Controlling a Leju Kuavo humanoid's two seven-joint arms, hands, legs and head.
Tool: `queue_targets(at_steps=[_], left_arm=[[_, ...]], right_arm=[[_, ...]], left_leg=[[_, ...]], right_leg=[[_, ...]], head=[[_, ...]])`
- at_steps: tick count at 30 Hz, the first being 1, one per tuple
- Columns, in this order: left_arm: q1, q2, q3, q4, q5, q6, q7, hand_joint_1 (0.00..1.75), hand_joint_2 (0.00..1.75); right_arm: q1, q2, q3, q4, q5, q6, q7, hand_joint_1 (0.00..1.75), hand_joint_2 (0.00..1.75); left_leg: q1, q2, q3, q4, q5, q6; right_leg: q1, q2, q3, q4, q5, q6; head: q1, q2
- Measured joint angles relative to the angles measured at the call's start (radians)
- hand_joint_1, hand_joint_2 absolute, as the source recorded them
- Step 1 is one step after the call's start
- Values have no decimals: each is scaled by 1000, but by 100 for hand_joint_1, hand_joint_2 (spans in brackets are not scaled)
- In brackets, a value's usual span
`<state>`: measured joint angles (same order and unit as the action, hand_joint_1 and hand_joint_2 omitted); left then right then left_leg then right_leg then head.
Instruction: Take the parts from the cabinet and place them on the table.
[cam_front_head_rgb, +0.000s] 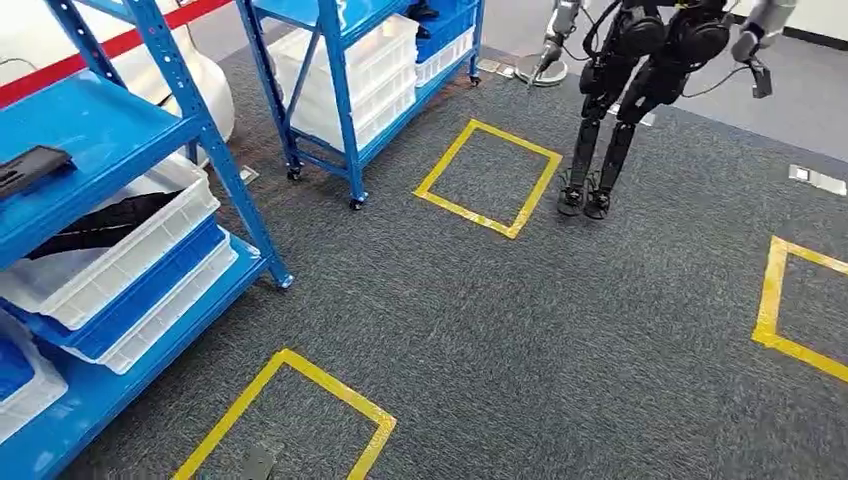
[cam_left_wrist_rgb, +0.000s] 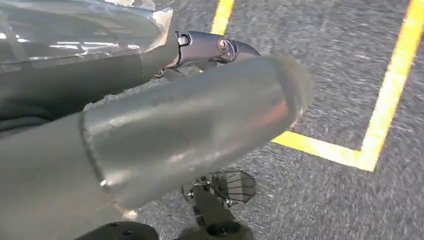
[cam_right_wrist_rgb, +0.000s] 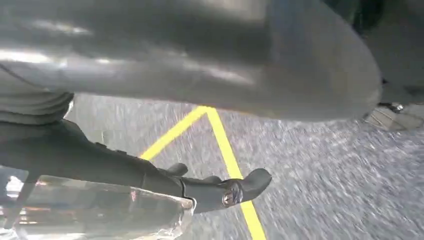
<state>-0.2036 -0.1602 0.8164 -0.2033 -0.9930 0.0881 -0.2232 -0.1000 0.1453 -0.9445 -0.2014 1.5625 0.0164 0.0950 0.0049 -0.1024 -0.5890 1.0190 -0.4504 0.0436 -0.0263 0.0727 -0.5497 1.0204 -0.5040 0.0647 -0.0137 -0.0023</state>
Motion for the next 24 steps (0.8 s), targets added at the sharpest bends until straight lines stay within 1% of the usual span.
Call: queue_targets(at_steps=[1,2,3,4,5,6,7,8,9,10,11,12,13,14,15,16,17,18,19,20,21,22,23,24], left_arm=[[0,1,0,0,1,0,0,0,0],[2,2,0,0,3,0,1,0,0],[5,5,1,0,4,0,5,0,0],[9,8,1,0,4,0,13,0,0],[12,14,2,0,4,0,18,0,0],[14,12,2,0,0,-2,26,0,0],[14,12,2,0,-5,-5,38,0,0],[14,12,2,0,-13,-10,45,0,0],[14,12,2,0,-18,-14,54,0,0],[17,12,0,0,-30,-22,63,0,0],[19,13,-2,0,-42,-27,72,0,0],[21,14,-5,0,-58,-35,82,0,0],[21,16,-12,0,-80,-35,84,0,0],[20,16,-25,0,-108,-34,84,0,0],[17,16,-40,0,-131,-33,84,0,0],[13,17,-54,0,-148,-35,86,0,0],[11,17,-68,0,-160,-36,89,0,0],[11,17,-77,0,-166,-37,97,0,0],[12,19,-86,0,-171,-37,104,0,0],[12,19,-90,0,-171,-37,106,0,0],[13,18,-97,0,-173,-38,108,0,0],[11,18,-103,0,-173,-38,110,0,0],[9,18,-108,0,-173,-38,111,0,0],[9,18,-112,0,-173,-38,111,0,0]], right_arm=[[0,0,2,0,0,1,0,0,0],[-2,-2,4,0,0,1,0,0,0],[-5,-2,7,0,0,4,3,0,0],[-5,-2,12,0,0,6,3,0,0],[-6,2,18,0,0,11,3,0,0],[-6,-1,23,0,0,13,3,0,0],[-4,0,24,1,0,20,3,0,0],[-1,0,24,1,0,21,4,0,0],[3,-1,25,1,0,21,10,0,0],[4,-3,26,1,0,22,13,0,0],[4,-4,28,1,0,26,15,0,0],[3,-4,29,1,0,32,16,0,0],[2,-4,30,1,0,36,19,0,0],[2,-5,32,1,0,40,21,0,0],[3,-5,36,1,0,41,23,0,0],[3,-5,42,1,0,43,26,0,0],[2,-7,49,1,0,45,28,0,0],[2,-7,54,1,0,46,28,0,0],[0,-7,58,1,0,47,28,0,0],[-3,-7,61,1,0,47,28,0,0],[-2,-9,66,1,0,47,28,0,0],[1,-9,69,1,0,47,28,0,0],[4,-9,71,1,0,47,28,0,0],[4,-11,72,1,0,47,28,0,0]], left_leg=[[-3,-13,0,4,-4,-7],[0,-18,-2,1,-1,-13],[4,-28,-4,-4,0,-24],[6,-35,-7,-6,3,-32],[9,-25,-8,2,-2,-33],[3,31,-18,23,-20,-37],[6,71,-50,88,-65,-43],[8,82,-84,156,-101,-47],[9,87,-122,231,-133,-51],[10,90,-152,288,-146,-55],[12,94,-156,291,-134,-56],[13,99,-133,243,-97,-56],[13,108,-91,166,-56,-53],[12,130,-40,77,-18,-47],[5,192,-2,8,-9,-37],[0,189,0,5,-11,-31],[-4,173,-4,6,-12,-25],[-7,164,-6,6,-13,-22],[-8,152,-6,3,-12,-16],[-6,143,-1,-8,-6,-9],[5,131,11,-21,5,-3],[8,120,9,-23,9,5],[8,104,6,-23,10,5],[8,90,5,-23,10,5]], right_leg=[[3,-7,-3,-4,8,-14],[8,-17,-1,-1,7,-20],[15,-24,8,0,6,-32],[13,-33,10,-3,11,-41],[-7,-43,13,-11,16,-49],[-2,-51,14,-13,18,-53],[1,-66,15,-12,16,-68],[4,-79,16,-12,15,-70],[8,-95,16,-12,13,-72],[11,-110,15,-12,12,-74],[12,-121,15,-12,11,-74],[13,-133,16,-11,9,-76],[14,-143,19,-11,7,-75],[15,-153,24,-11,4,-73],[18,-161,29,-12,0,-68],[30,-170,29,-10,-4,-61],[25,-178,32,-11,-6,-56],[23,-187,35,-13,-7,-53],[23,-199,41,-18,-7,-50],[30,-207,46,-20,-9,-44],[22,-149,34,2,-22,-38],[22,-109,16,47,-48,-43],[18,-89,-23,128,-87,-49],[15,-83,-61,205,-118,-51]], head=[[-3,0],[-5,0],[-3,0],[-3,0],[-3,0],[-7,0],[-17,0],[-16,0],[-16,0],[-16,0],[-16,0],[-17,0],[-17,0],[-17,0],[-18,0],[-13,0],[-14,0],[-14,0],[-15,0],[-15,0],[-11,0],[-11,0],[-7,0],[-8,0]])
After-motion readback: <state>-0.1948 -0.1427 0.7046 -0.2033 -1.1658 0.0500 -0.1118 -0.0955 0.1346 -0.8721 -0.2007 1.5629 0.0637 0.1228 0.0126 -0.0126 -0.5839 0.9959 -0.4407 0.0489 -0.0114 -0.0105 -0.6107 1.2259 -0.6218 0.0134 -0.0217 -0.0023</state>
